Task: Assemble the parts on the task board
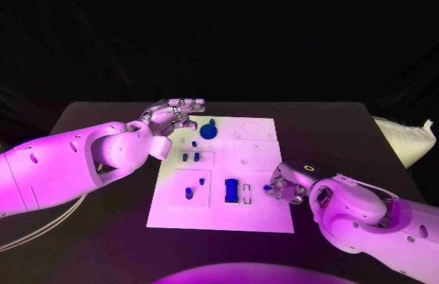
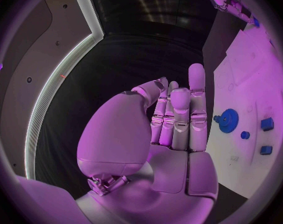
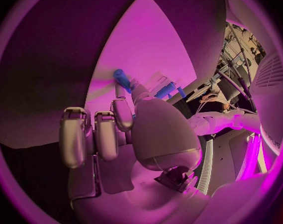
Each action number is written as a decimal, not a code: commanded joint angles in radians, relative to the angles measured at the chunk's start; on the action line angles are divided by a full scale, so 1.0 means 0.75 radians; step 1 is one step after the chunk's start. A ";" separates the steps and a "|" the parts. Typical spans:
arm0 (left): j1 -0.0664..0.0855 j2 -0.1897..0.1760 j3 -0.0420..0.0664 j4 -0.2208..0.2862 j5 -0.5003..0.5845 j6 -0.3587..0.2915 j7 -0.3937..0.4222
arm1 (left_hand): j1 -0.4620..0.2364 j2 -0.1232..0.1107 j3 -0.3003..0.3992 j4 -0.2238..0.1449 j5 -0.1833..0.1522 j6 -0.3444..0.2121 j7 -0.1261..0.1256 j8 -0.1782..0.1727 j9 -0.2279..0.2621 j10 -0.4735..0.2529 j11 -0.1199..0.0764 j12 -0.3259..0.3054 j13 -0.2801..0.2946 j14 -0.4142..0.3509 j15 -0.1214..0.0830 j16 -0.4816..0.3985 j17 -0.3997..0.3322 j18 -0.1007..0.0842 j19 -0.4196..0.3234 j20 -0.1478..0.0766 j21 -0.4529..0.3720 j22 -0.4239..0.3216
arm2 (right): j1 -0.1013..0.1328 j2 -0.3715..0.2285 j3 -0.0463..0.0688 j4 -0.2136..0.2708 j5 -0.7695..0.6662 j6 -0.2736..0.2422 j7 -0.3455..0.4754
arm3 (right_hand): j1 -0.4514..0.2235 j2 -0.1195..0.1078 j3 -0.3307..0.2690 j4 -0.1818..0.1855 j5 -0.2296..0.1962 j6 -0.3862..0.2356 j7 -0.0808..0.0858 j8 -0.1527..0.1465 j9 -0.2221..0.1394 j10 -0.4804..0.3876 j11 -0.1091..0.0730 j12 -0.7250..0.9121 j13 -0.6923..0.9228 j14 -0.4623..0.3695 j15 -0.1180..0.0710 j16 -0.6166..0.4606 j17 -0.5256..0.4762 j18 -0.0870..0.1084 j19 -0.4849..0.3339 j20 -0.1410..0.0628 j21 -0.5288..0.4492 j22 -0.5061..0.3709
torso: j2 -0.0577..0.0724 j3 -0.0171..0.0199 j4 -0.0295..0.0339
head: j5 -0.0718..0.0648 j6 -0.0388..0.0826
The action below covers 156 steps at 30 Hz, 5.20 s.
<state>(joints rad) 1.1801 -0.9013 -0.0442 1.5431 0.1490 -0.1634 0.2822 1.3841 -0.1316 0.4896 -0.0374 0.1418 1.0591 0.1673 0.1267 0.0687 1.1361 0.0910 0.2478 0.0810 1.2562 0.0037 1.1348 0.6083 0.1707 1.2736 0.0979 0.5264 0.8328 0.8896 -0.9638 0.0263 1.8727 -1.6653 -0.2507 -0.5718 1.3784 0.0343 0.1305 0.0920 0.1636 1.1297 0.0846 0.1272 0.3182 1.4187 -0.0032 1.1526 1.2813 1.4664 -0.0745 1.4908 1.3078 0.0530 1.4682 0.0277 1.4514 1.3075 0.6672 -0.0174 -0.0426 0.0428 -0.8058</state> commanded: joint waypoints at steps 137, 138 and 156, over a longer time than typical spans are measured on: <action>-0.020 0.093 -0.003 -0.196 0.018 -0.065 0.076 | -0.053 0.015 -0.012 0.003 -0.002 -0.037 0.031 0.006 -0.004 -0.087 0.045 -0.005 -0.024 -0.352 0.066 -0.524 -0.385 -0.001 -0.357 0.050 -0.257 -0.144 | 0.195 0.121 -0.001 -0.446 1.730 -0.279 1.046 | 0.043 -0.107 0.046 -0.038 0.080 -0.181 0.098 -0.085 -0.050 -0.362 0.097 -1.226 -0.854 -0.270 0.090 -1.142 -0.962 0.175 -0.467 0.081 -1.074 -0.898 | -0.089 -0.0171 -0.0260 | -0.015 0.077; -0.023 0.105 -0.003 -0.219 0.025 -0.074 0.085 | -0.057 0.016 -0.009 0.007 -0.002 -0.038 0.030 0.006 -0.003 -0.090 0.049 -0.012 -0.025 -0.375 0.079 -0.592 -0.419 -0.008 -0.397 0.062 -0.291 -0.168 | 0.198 0.140 0.000 -0.486 1.767 -0.264 1.074 | 0.051 -0.108 0.065 -0.041 0.074 -0.180 0.101 -0.085 -0.058 -0.391 0.109 -1.275 -0.906 -0.307 0.100 -1.199 -0.989 0.170 -0.490 0.091 -1.114 -0.924 | -0.095 -0.0178 -0.0287 | -0.018 0.094; -0.055 0.262 -0.002 -0.471 0.064 -0.182 0.165 | -0.601 0.057 -0.186 0.050 -0.057 -0.462 -0.038 -0.169 -0.092 -0.512 0.022 -0.215 -0.108 -0.754 0.121 -1.276 -0.811 -0.068 -0.948 0.109 -0.702 -0.703 | 0.209 0.369 0.029 -0.913 1.905 -0.164 1.218 | -0.544 -0.046 0.140 -0.123 -0.042 -0.588 0.053 -0.170 -0.298 -0.825 0.124 -1.537 -1.610 -0.867 0.099 -1.878 -1.559 0.095 -0.982 0.137 -1.715 -1.442 | -0.142 -0.0157 -0.0358 | -0.017 0.179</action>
<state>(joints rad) 1.1381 -0.7030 -0.0455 1.1895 0.1980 -0.3025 0.4085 1.3194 -0.1250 0.4980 -0.0180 0.1409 1.0055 0.1959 0.0941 0.0644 1.0647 0.1540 0.1214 0.0592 0.9811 0.1336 0.2453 0.0835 0.1707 0.7990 0.2534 0.0682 0.4258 1.0467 -0.6845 0.0488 1.1831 -0.2334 -0.3712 0.3455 1.3666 -0.0691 0.3323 0.0185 0.1851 0.9769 0.1776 0.0637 0.1293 1.1374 0.1246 0.0645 0.0931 1.1688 0.0784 0.1173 0.1907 0.1774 1.0495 0.1812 0.2321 0.3151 0.5592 -0.0283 -0.0689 0.0316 -0.6689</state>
